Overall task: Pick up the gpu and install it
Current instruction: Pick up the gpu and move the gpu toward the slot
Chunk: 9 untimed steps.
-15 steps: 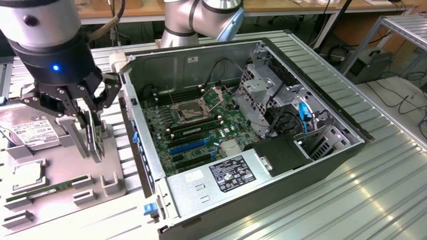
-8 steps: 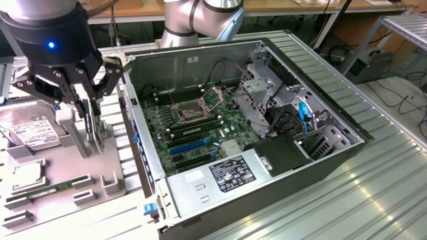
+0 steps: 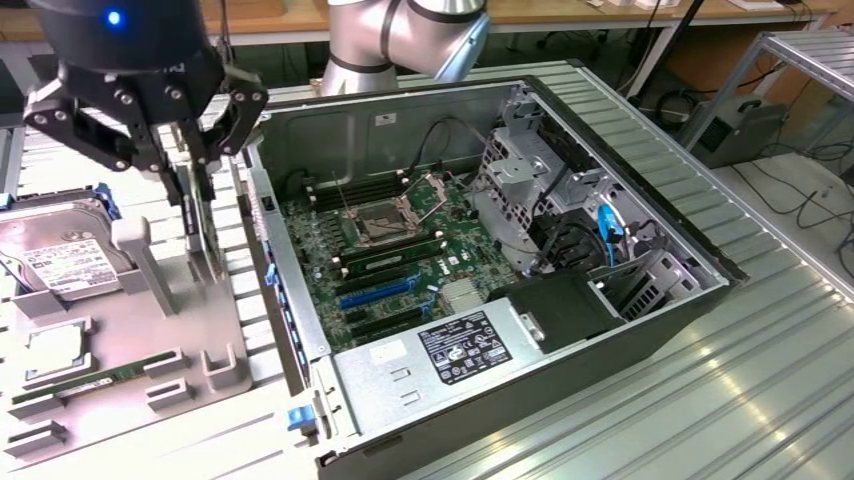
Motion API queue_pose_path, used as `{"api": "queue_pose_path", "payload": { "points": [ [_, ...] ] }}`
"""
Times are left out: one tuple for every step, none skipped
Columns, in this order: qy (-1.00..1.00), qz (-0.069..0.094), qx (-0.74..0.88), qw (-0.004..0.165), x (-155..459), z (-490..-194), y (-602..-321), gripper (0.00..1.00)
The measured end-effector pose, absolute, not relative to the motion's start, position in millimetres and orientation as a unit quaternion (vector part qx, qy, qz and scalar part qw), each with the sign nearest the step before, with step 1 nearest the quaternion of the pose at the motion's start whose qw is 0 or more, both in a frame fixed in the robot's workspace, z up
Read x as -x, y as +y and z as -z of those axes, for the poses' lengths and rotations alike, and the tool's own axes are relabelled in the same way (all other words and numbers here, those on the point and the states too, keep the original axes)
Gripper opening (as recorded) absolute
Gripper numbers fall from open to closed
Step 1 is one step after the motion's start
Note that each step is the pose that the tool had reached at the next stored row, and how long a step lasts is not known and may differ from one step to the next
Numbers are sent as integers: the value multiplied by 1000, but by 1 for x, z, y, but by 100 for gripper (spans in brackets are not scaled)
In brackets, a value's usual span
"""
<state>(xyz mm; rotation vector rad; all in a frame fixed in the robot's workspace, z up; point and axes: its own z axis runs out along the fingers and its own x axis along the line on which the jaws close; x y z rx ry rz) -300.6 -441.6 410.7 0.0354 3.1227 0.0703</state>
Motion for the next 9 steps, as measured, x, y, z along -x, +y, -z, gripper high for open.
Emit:
{"api": "queue_pose_path", "payload": {
  "points": [
    [1000,-23,-11,8,298,-415,-443,26],
    [1000,-23,-11,8,294,-420,-444,26],
    [1000,-23,-11,7,290,-424,-444,26],
    [1000,-23,-11,6,286,-429,-445,26],
    [1000,-24,-11,5,280,-434,-445,26],
    [1000,-24,-11,4,276,-438,-446,26],
    [1000,-24,-11,3,272,-442,-446,26],
    [1000,-24,-11,2,267,-445,-447,26],
    [1000,-24,-11,2,262,-447,-447,26]
  ]
}}
